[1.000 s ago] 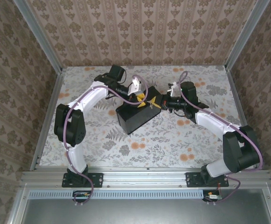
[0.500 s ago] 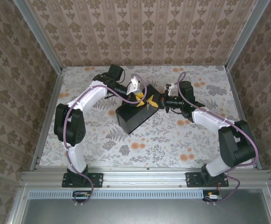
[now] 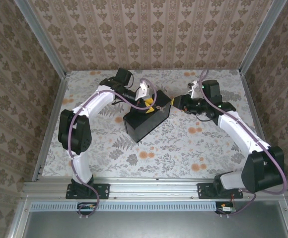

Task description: Unlock the padlock with the key

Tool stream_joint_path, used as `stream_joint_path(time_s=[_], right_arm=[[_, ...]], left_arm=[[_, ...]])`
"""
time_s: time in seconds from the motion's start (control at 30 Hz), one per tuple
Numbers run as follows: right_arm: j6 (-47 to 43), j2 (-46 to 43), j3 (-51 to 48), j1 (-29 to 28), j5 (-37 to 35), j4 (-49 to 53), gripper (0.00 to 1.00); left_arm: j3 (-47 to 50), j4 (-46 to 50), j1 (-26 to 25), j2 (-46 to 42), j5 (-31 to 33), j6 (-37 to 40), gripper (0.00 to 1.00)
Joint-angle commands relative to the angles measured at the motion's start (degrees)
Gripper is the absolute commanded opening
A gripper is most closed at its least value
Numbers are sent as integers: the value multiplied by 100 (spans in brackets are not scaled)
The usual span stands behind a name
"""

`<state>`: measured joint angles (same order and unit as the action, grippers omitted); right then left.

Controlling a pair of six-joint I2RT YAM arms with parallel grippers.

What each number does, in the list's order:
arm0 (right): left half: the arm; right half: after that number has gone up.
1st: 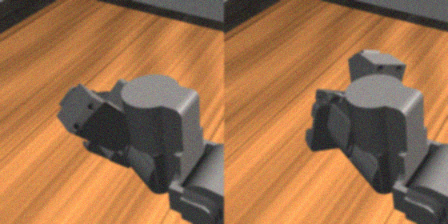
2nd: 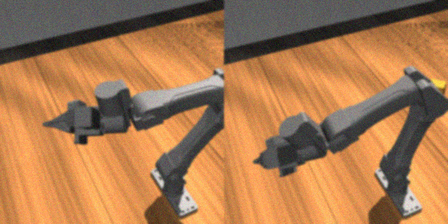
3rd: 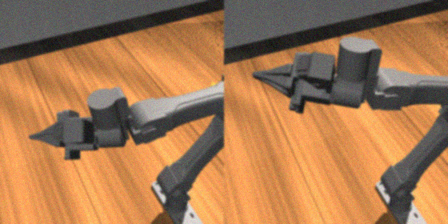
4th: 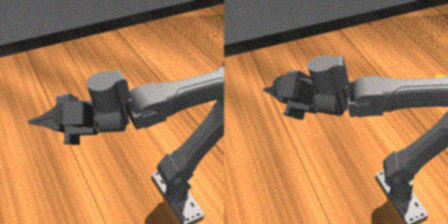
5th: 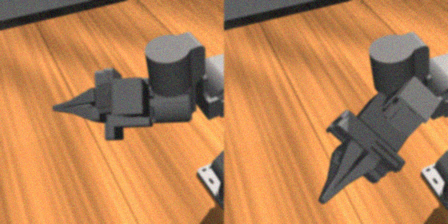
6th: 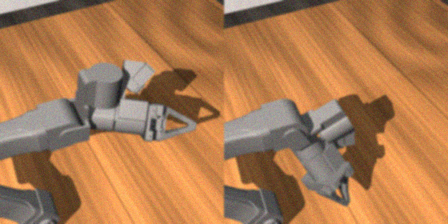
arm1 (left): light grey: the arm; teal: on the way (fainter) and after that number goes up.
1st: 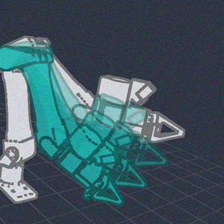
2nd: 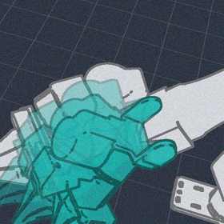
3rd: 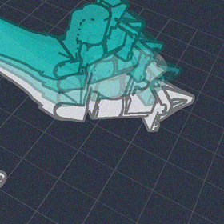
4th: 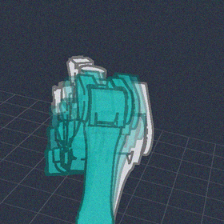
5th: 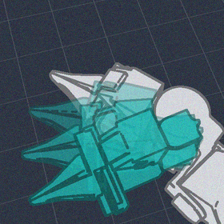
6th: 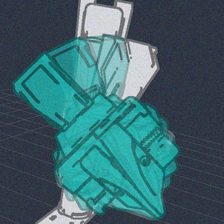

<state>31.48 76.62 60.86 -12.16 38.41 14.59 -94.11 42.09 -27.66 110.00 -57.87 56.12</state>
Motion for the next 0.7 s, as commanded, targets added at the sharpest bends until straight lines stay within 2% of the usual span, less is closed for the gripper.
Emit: stream_joint_path(time_s=[0.0,0.07,0.13,0.2,0.33,0.43,0.67], right_arm=[[-2085,-263,82,-138,-584,21,31],[-2908,-401,-267,-190,-733,-823,29],[-3667,-611,-930,-281,-702,-2136,29],[-4173,-720,-1389,-423,-721,-3143,30],[-5110,-394,-972,-626,-78,-2652,29],[-5770,-208,-850,-985,-417,-2340,29],[-6277,155,-803,-1296,-806,-2383,38]], left_arm=[[-123,643,46,287,-25,203,11],[-231,808,47,346,-32,281,11],[-286,911,47,390,-51,315,12],[-327,989,44,416,-67,354,11],[-384,1026,57,441,-84,356,12],[-390,998,51,439,-84,341,12],[-365,962,56,385,-84,329,12]])
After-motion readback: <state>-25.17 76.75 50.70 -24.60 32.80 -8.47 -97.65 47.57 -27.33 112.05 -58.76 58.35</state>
